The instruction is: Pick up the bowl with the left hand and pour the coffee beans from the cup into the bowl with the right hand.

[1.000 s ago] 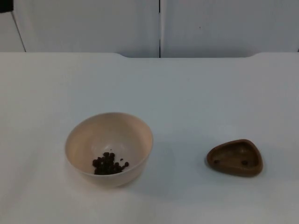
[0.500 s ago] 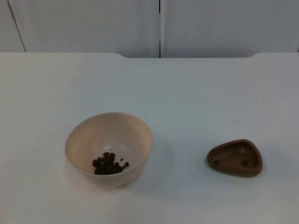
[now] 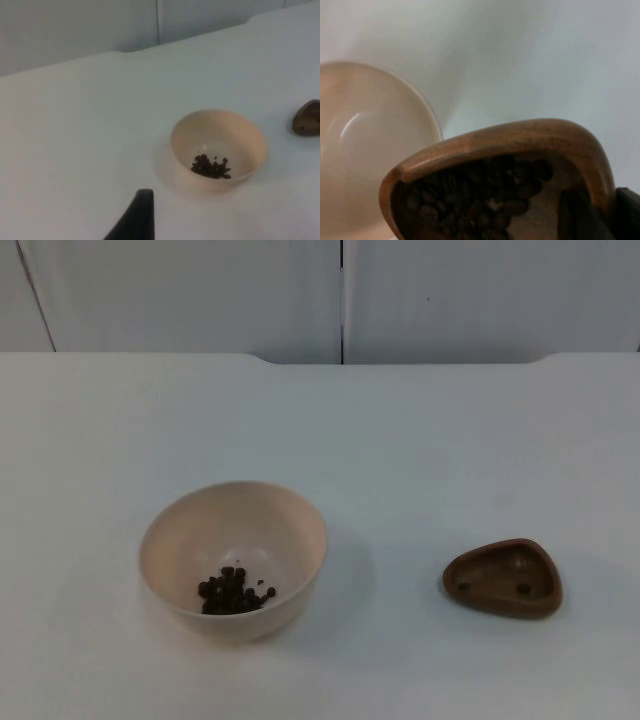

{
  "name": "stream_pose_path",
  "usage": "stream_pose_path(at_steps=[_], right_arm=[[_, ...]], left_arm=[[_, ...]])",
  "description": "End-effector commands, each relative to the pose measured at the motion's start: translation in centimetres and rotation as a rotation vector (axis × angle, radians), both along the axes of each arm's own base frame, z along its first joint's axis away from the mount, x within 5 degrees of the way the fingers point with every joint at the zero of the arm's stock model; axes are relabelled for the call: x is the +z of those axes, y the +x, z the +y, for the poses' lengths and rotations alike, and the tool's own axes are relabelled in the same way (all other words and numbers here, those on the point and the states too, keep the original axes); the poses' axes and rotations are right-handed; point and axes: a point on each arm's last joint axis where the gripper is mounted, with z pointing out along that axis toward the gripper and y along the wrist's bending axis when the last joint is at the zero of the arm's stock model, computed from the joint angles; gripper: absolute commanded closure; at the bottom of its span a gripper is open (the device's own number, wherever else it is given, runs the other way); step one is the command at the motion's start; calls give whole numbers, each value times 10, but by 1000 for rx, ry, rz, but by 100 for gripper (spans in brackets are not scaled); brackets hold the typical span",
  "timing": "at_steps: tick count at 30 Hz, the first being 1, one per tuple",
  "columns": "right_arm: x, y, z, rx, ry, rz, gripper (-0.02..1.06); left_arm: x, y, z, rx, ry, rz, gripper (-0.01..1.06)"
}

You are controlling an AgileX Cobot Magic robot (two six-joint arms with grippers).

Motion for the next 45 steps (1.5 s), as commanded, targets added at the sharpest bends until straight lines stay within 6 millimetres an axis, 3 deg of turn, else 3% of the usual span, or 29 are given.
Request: stream_pose_path(at_steps=[1, 5, 11, 22, 37, 40, 45], right_arm=[[-3, -6, -3, -2, -9, -1, 42], [-8, -17, -8, -1, -9, -3, 42], [-13, -25, -11, 4, -18, 22, 42], [-49, -12, -5, 9, -85, 177, 42], [-50, -12, -5, -6, -75, 188, 42], [-50, -12, -5, -6, -75, 188, 40], [-50, -12, -5, -6, -75, 188, 23]], left_arm=[[-5, -4, 5, 40, 17, 19, 0], [-11, -11, 10, 81, -26, -13, 0], [-30, -4, 6, 71, -3, 60, 0], [-30, -4, 7, 71, 4, 58, 0], [-30, -4, 7, 71, 5, 57, 0], [-30, -4, 7, 71, 5, 57, 0], [-30, -4, 7, 71, 5, 57, 0]])
